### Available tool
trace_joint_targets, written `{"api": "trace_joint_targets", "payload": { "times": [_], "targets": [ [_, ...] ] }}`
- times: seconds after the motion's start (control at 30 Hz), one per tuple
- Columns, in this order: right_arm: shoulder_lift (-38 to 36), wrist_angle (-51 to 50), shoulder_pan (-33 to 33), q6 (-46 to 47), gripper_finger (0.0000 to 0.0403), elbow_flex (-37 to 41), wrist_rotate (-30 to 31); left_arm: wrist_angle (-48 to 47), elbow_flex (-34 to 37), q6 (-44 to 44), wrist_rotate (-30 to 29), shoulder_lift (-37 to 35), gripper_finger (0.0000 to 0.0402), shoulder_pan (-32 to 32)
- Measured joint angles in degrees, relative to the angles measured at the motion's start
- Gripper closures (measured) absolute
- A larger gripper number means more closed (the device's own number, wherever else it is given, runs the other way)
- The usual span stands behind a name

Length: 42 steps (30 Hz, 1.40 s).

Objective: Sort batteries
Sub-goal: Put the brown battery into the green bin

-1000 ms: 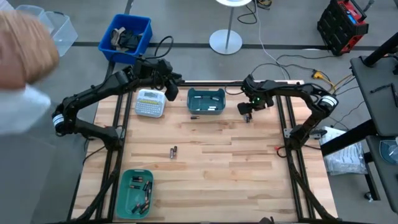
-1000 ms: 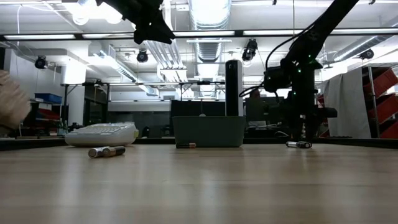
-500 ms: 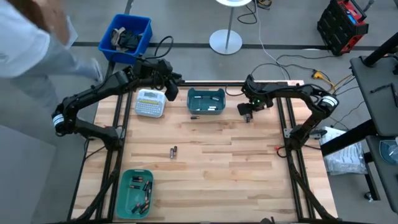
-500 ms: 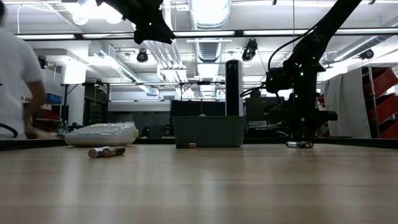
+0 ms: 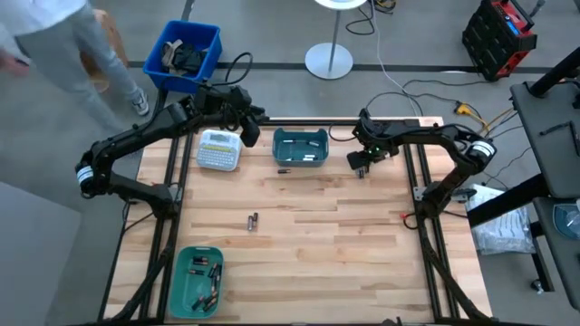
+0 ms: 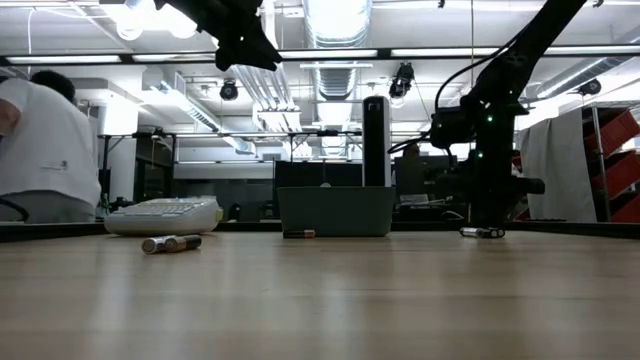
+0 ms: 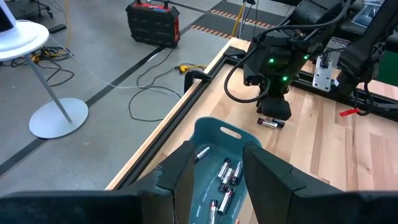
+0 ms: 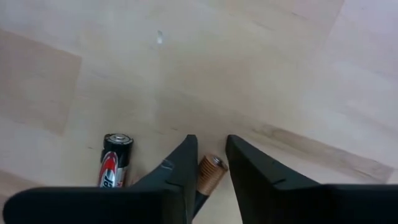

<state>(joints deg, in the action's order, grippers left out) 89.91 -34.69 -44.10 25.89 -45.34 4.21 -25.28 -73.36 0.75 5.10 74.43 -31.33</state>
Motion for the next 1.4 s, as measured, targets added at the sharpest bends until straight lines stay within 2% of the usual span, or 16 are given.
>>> {"api": "trace_joint_targets", "payload": {
  "times": [0.2, 0.33, 0.5, 0.63, 0.83, 0.93, 1.23, 1.4],
  "targets": [
    [-0.61, -1.13, -0.13, -0.02, 0.0319, -3.15, 1.12, 0.00, 0.00, -0.23, 0.00, 0.00, 0.0285, -0.01],
    [-1.36, -6.10, -0.30, 2.93, 0.0296, -7.79, 2.79, -0.02, 0.00, -0.24, 0.00, 0.00, 0.0285, 0.00],
    [-1.42, -13.12, 0.56, 7.88, 0.0260, -10.37, 1.74, -0.02, 0.00, -0.15, 0.00, 0.00, 0.0285, -0.01],
    [-1.53, -14.03, 1.82, 12.09, 0.0232, -10.01, -0.70, -0.03, 0.00, 0.23, 0.02, 0.00, 0.0285, 0.00],
    [-1.57, -10.36, 3.80, 15.24, 0.0207, -6.99, -0.53, -0.02, 0.00, 0.33, 0.02, 0.00, 0.0285, 0.00],
    [-1.57, -9.47, 3.82, 16.80, 0.0206, -5.27, 1.81, -0.02, 0.00, 0.37, 0.02, 0.11, 0.0285, 0.00],
    [-1.94, -1.56, 3.43, 18.17, 0.0230, 0.66, 1.94, 0.03, 0.00, 0.22, 0.01, 0.13, 0.0285, -0.01],
    [-1.90, -0.79, 3.45, 19.10, 0.0249, 1.22, 1.95, 0.04, 0.00, 0.20, 0.00, 0.13, 0.0285, 0.00]
  ]
}}
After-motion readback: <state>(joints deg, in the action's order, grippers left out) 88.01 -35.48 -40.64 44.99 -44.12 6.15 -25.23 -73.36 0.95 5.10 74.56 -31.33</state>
